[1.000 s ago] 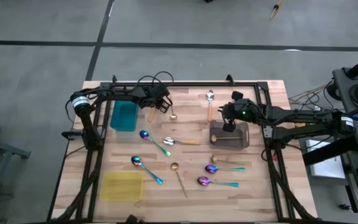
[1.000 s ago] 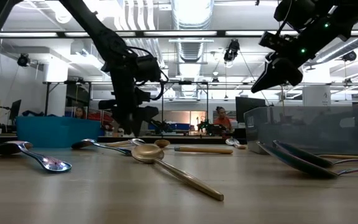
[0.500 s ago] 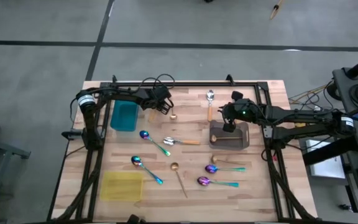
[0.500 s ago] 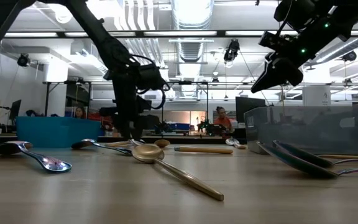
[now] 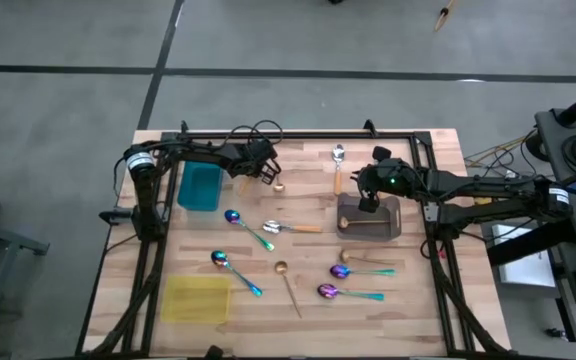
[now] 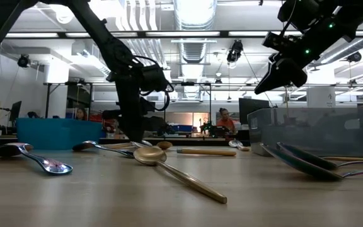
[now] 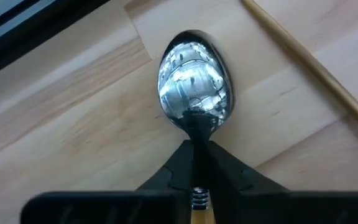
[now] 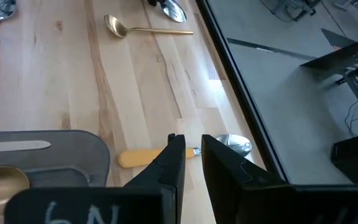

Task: Sort silverware by color (type)
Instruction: Put the yellow spoon into the yellow bin

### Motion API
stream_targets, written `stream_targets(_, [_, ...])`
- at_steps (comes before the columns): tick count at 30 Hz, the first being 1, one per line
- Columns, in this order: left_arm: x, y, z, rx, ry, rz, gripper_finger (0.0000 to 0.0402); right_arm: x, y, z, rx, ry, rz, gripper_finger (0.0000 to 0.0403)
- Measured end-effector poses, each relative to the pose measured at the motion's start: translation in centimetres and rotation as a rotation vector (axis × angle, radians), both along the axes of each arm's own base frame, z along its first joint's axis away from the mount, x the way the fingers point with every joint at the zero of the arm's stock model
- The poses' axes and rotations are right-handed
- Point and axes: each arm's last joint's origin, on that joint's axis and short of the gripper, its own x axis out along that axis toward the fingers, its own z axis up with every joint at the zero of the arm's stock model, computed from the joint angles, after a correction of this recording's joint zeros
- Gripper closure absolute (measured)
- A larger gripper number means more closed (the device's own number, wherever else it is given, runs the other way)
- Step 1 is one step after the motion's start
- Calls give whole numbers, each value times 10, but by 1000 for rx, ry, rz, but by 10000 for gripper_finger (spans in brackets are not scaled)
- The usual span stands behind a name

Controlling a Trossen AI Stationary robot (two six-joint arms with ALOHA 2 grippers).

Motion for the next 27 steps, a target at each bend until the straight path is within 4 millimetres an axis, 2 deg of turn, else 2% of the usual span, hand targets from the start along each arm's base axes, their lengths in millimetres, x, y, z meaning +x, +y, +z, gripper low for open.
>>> stream_targets(7, [-2,-3,14,19,-10,-16,396,0,0,0,6,-3,-3,360])
stream_targets(14, [-1,-16,59,21,-159,-166,399,2,1,1,27,-32,37,360])
stream_targets(18, [6,-34,99,27,-363,-453,398,8,3,9,48,-131,159,360])
stream_targets(23, [10,-71,137,23,-718,-990,398,15,8,21,83,-279,393,360])
stream_targets(27, [4,-94,147,74,-816,-1079,399,17,12,29,106,-370,532,360])
